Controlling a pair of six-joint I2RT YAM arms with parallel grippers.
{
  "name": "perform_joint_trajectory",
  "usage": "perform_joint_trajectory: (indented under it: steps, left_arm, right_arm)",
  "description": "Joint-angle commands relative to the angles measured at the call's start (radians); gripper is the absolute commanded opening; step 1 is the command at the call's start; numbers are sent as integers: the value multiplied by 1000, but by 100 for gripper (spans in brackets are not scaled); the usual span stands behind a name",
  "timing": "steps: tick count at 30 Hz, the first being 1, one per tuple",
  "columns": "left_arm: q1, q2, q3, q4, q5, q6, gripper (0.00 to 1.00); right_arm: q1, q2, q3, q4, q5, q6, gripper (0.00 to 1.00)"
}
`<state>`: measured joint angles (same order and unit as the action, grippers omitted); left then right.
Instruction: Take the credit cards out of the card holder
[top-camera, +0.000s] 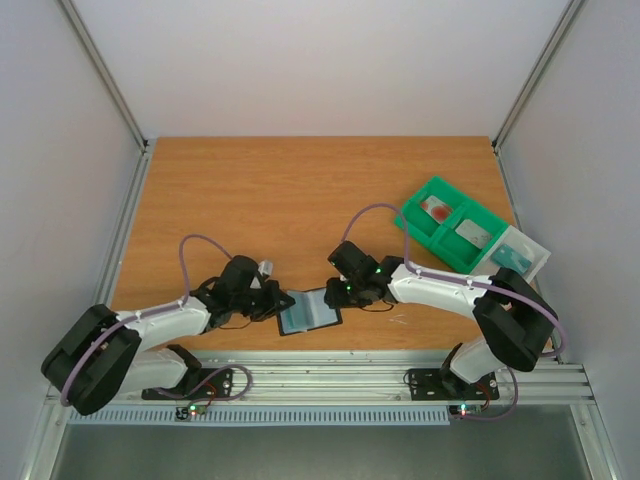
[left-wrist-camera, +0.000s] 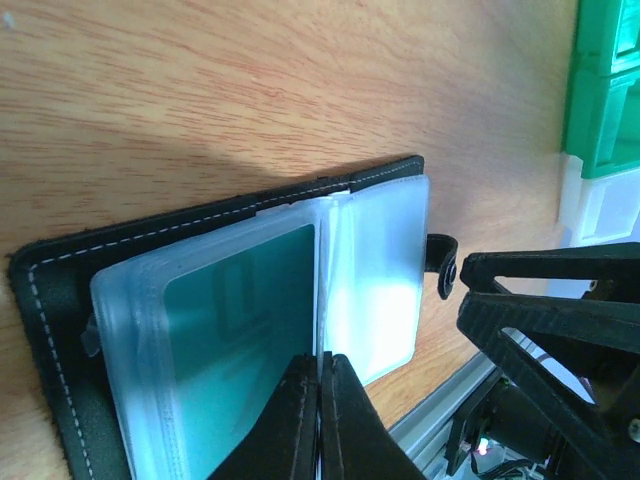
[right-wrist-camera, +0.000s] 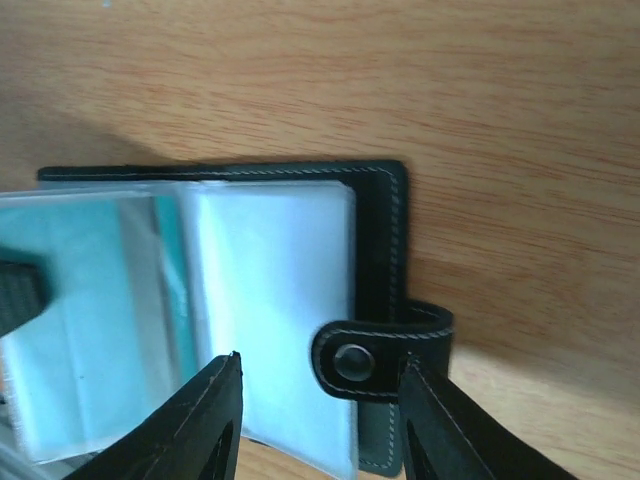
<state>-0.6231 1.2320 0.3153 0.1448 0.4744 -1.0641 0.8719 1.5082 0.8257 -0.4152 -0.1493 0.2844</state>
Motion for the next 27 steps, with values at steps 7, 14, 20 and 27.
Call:
perform_joint_trajectory:
  steps: [7, 14, 20, 27]
  left_arm:
    - [2, -68, 123, -282, -83, 115, 0]
    - [2, -60, 164, -356, -79, 156, 10]
    - [0, -56, 144, -221, 3, 93, 21]
    - [-6, -24, 135, -125, 34, 51, 24]
  right_arm:
    - [-2, 60, -2, 5, -24, -47, 44]
    - [-2, 86, 2, 32, -72, -35, 38]
    - [-2, 79, -30, 81, -112, -7, 27]
    - [-1, 72, -55, 107, -137, 12, 20]
